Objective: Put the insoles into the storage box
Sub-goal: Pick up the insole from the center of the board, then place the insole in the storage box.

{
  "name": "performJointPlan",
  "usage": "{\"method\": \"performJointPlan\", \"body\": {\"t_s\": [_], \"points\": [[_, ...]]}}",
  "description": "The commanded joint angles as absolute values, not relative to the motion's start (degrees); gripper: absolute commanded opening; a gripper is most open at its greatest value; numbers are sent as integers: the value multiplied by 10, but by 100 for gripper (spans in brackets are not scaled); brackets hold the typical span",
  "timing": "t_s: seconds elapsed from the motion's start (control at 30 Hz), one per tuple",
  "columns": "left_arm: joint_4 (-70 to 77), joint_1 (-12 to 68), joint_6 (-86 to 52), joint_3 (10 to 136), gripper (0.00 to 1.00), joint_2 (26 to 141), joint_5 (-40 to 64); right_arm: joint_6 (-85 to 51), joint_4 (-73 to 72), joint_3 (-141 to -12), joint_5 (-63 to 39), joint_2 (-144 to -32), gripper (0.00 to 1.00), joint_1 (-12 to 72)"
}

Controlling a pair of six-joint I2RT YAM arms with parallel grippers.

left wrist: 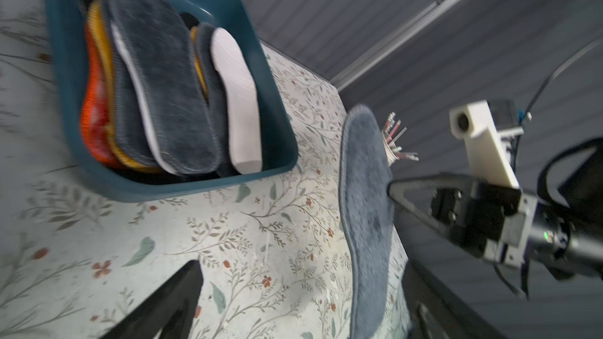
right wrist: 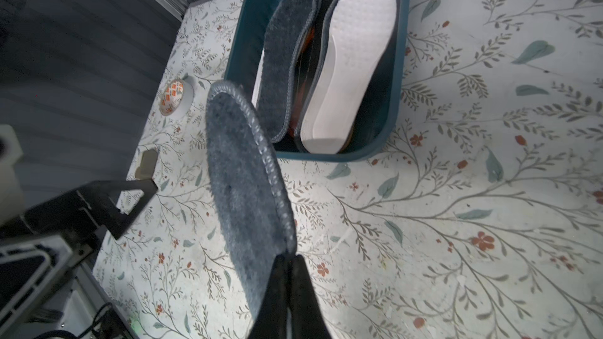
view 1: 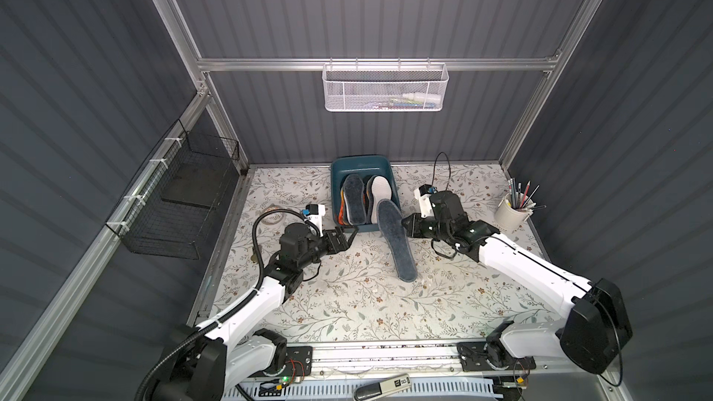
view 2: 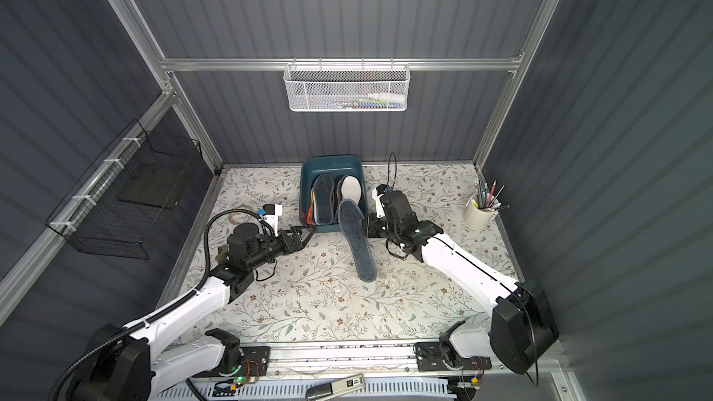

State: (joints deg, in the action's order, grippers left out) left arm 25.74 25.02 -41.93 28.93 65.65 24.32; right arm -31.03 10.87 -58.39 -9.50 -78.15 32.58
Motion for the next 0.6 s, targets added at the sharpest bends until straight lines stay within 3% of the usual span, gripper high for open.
{"method": "performJointPlan", "body": {"t_s": [0.0, 0.4, 0.57], "points": [[350, 248, -445, 311, 94, 694, 352, -331, 39, -619, -133, -798, 0, 324], [391, 248, -457, 330, 92, 728, 362, -408, -54, -647, -247, -862, 0, 339], [387, 248, -454, 345, 84, 732, 359, -422, -70, -637, -257, -866, 0, 356]]}}
